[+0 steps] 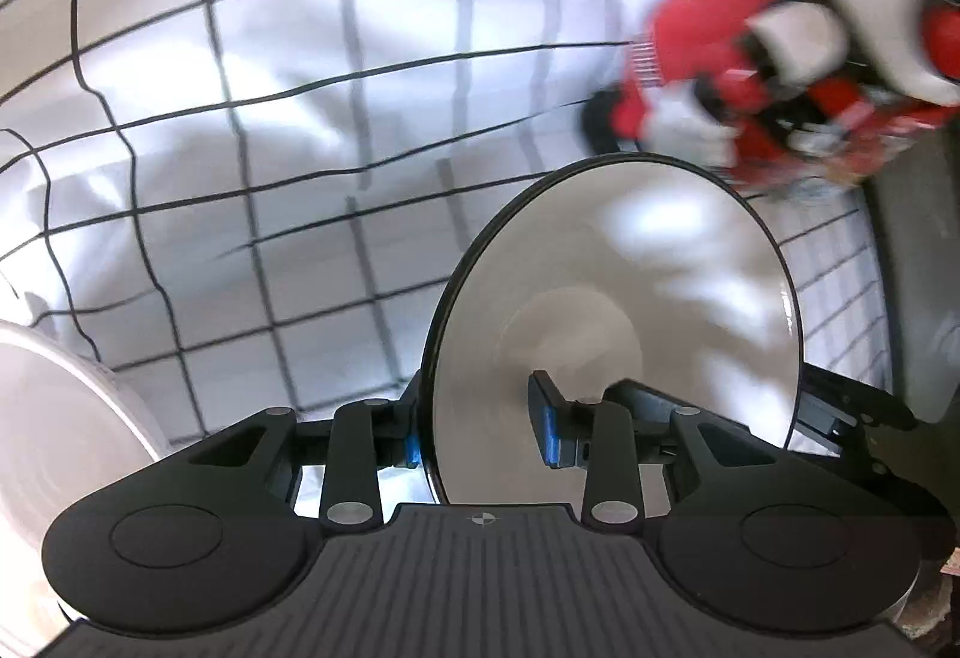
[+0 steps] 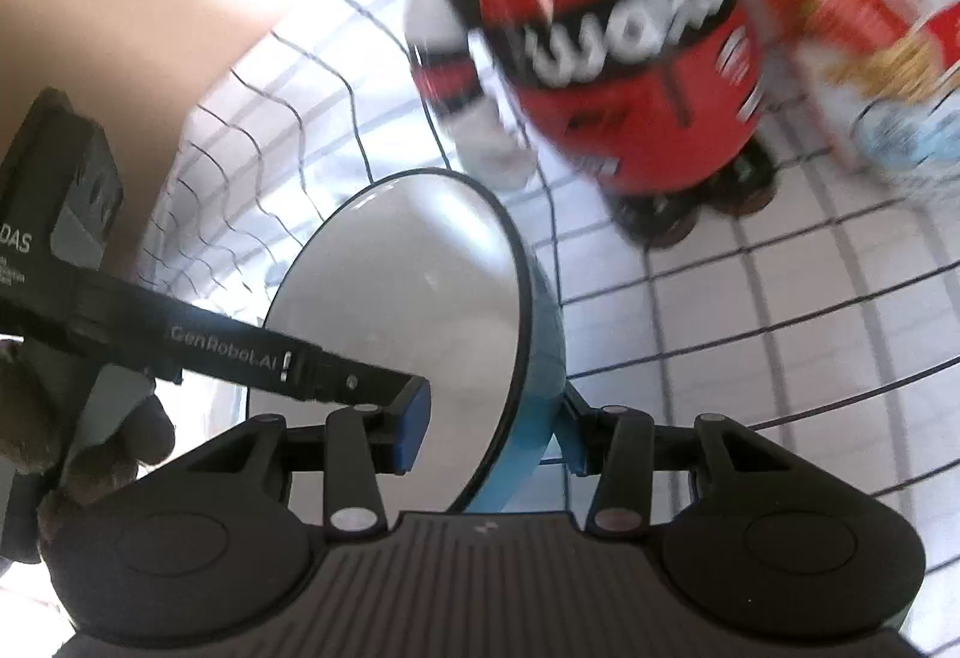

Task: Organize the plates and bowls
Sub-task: 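Lift the blue bowl with both grippers and carry it toward the stacked bowls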

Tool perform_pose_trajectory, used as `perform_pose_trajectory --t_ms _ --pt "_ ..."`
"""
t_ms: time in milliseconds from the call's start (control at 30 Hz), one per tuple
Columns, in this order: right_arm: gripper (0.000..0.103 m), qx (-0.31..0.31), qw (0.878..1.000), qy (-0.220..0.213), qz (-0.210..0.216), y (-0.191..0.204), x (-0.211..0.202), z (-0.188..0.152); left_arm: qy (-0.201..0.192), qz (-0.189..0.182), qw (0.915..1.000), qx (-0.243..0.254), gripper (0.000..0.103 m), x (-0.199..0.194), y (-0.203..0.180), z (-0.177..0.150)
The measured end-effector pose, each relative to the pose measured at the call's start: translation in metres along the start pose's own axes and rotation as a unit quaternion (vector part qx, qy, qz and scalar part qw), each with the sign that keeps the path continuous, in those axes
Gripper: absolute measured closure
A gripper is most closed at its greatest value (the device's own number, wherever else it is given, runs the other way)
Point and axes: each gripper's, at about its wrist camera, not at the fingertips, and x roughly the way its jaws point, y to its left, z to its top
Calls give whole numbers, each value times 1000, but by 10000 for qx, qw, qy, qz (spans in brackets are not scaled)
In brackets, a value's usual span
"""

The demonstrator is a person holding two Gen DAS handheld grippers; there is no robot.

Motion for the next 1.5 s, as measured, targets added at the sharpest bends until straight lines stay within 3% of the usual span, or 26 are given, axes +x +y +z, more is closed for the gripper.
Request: perform_pose_trajectory --t_ms 133,300,500,733,933,1000,1167,1333,1500 --pt "58 -402 9990 -197 -78 5 -40 -7 -248 -56 9997 11 67 -20 -29 -25" --pt "58 -639 9977 -216 -100 6 -88 -27 -259 -161 9995 -90 67 -35 -62 -73" --pt "58 -751 9971 -89 -126 10 -138 -60 -254 -295 9991 136 67 -47 -104 -143" --pt "56 -774 9965 227 -226 14 -164 -98 -142 -421 9985 325 67 -49 -127 -208" --pt "56 -916 9945 501 -112 37 -164 -124 -34 -513 9986 151 67 -51 -106 -242" --pt "56 -980 9933 617 -50 48 -158 -130 19 -306 9994 171 67 -55 -94 -251" --pt "56 -1208 9888 850 190 79 -144 -136 -73 -323 9992 -220 67 -71 -59 -270" --pt "56 -1717 9810 817 390 122 -133 -130 -347 -303 9980 -430 67 -105 -37 -282" --pt "56 -2013 9761 610 552 150 -122 -108 -683 -187 9955 -626 67 -124 -16 -268"
